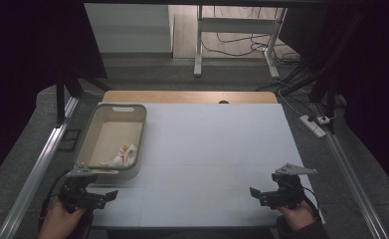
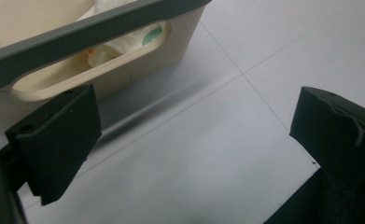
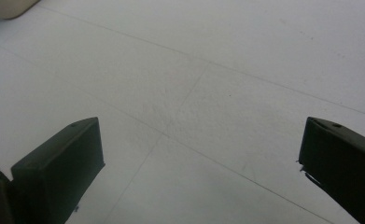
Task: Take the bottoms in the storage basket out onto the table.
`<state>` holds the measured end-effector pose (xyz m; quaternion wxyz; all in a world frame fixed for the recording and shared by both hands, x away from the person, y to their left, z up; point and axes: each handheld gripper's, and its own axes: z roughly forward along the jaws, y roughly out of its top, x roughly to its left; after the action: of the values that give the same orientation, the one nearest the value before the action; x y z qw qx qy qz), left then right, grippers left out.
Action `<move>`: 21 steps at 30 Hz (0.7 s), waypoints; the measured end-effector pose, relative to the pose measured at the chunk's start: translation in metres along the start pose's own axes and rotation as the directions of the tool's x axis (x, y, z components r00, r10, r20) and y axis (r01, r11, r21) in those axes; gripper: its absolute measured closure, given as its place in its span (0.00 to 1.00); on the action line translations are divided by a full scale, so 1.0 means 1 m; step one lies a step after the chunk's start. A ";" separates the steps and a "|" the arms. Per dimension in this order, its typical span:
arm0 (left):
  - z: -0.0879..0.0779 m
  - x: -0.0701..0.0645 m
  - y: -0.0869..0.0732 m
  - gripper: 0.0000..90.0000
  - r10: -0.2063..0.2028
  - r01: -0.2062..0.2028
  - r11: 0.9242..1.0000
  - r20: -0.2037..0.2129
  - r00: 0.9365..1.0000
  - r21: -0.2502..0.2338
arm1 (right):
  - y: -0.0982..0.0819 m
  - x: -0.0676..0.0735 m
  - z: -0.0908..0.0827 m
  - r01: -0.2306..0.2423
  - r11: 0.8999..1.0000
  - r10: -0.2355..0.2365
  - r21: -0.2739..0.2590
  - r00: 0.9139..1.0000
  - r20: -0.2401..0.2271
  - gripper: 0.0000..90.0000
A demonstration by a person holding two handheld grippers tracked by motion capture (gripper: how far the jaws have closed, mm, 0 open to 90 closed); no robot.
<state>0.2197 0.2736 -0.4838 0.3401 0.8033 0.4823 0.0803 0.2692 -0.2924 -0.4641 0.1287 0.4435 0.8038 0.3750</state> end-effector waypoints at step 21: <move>-0.007 0.001 0.006 0.00 0.007 -0.007 1.000 -0.020 1.000 -0.016 | 0.001 0.005 0.004 0.048 0.998 -0.048 0.044 0.999 -0.004 0.00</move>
<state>0.2209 0.2758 -0.4752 0.3414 0.8016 0.4819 0.0931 0.2695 -0.2862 -0.4658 0.1268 0.4262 0.8225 0.3546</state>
